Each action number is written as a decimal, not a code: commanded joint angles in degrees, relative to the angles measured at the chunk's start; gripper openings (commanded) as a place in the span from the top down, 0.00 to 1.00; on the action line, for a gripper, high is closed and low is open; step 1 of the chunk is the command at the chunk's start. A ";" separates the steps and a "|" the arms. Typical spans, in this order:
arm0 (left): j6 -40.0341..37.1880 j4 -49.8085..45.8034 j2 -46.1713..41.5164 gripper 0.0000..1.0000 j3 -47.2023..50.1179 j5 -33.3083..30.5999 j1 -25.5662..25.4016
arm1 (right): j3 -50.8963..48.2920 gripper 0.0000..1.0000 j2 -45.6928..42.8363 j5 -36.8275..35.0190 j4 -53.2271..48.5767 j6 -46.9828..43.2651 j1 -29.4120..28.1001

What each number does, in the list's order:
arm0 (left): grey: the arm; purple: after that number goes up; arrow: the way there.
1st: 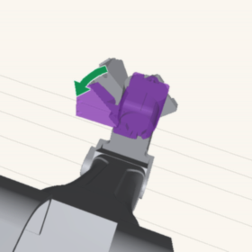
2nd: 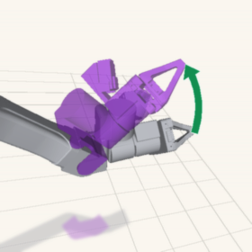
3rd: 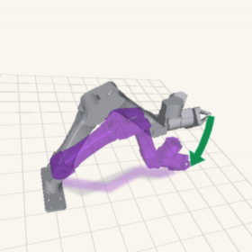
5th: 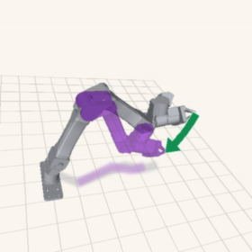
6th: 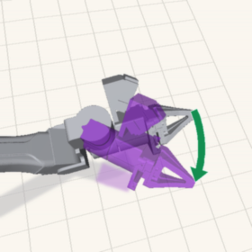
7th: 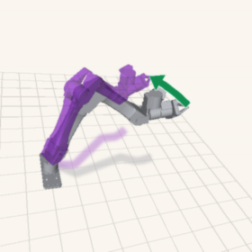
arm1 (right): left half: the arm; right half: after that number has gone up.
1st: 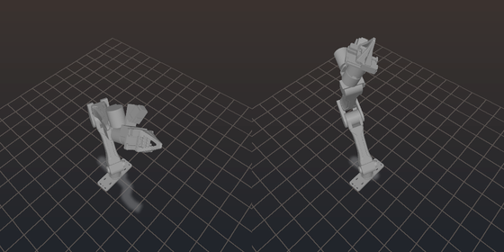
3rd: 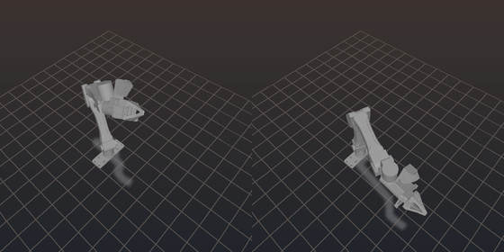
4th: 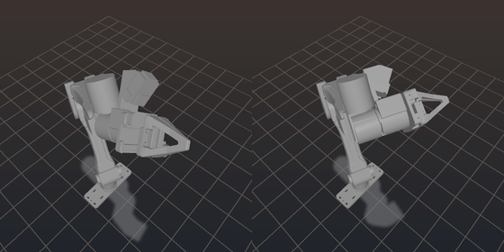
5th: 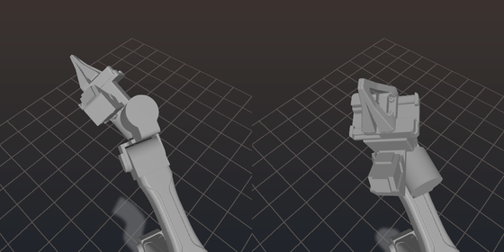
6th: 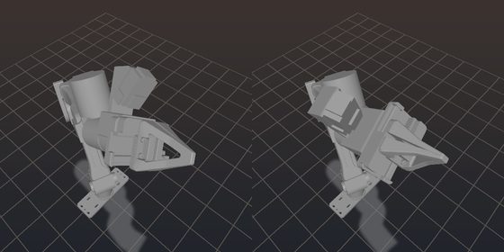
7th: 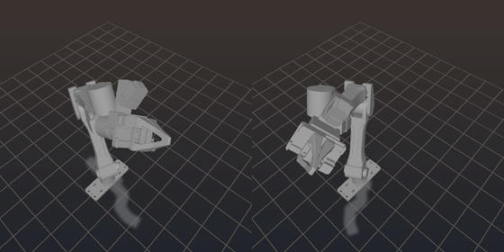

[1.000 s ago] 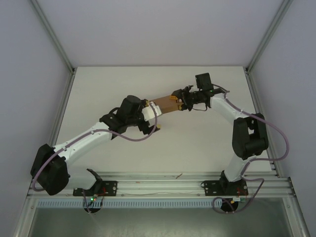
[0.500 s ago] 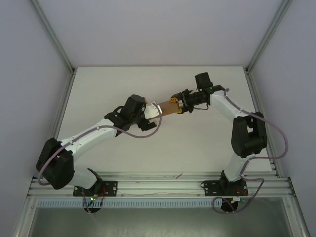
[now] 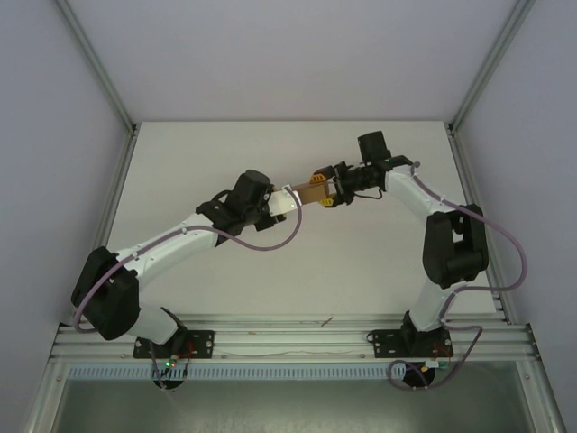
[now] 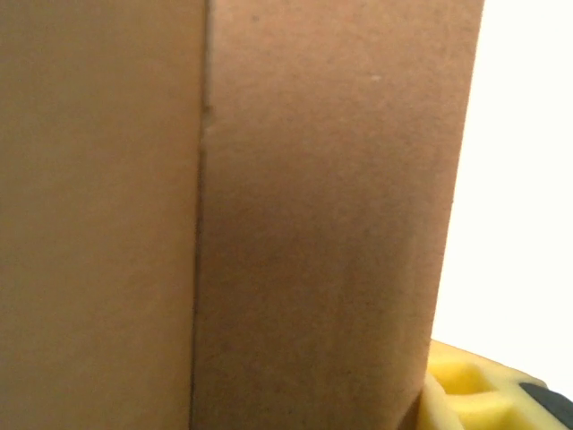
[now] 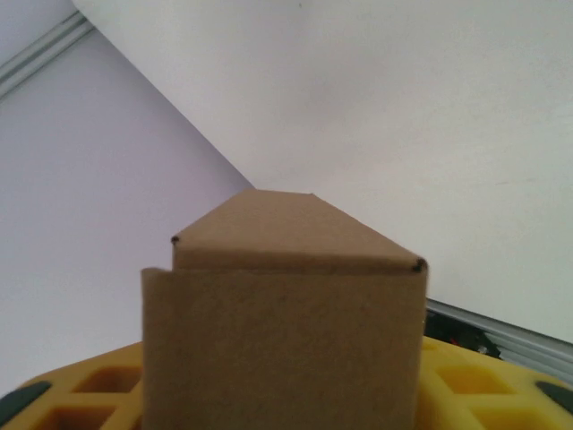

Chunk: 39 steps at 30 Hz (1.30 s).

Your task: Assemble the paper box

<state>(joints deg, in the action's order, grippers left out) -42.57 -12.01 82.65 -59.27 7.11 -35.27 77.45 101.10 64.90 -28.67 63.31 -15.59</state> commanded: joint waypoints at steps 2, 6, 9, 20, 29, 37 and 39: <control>0.13 1.27 -0.11 0.58 -1.99 -0.73 0.11 | -1.33 0.37 -1.12 2.10 -0.22 0.32 -0.60; -0.81 -2.68 -0.15 0.60 -2.28 0.27 0.11 | -1.80 0.14 -2.93 -3.65 1.18 -1.61 0.56; -0.34 -7.09 0.31 0.61 -2.61 1.54 0.20 | 0.14 0.00 -5.57 -15.67 -2.87 -12.34 3.61; 3.61 -20.37 4.57 0.57 -4.08 9.74 0.90 | -20.78 0.00 -27.00 -48.17 28.51 -57.04 5.05; 3.49 -26.25 12.77 0.58 -9.46 11.87 1.95 | -16.10 0.09 -26.59 -17.27 1.00 -103.17 1.00; 1.49 -30.46 16.37 0.57 -13.56 12.92 2.48 | -10.14 0.18 -18.46 -23.07 -10.05 -112.38 -3.38; 0.96 -31.27 16.70 0.57 -14.08 12.96 2.56 | -8.46 0.21 -16.25 -25.91 -10.21 -112.65 -4.04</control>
<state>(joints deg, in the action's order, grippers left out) -40.40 -39.20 98.54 -71.59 18.92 -33.21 66.54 82.76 42.70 -34.09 -44.18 -18.63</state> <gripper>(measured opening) 0.433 0.794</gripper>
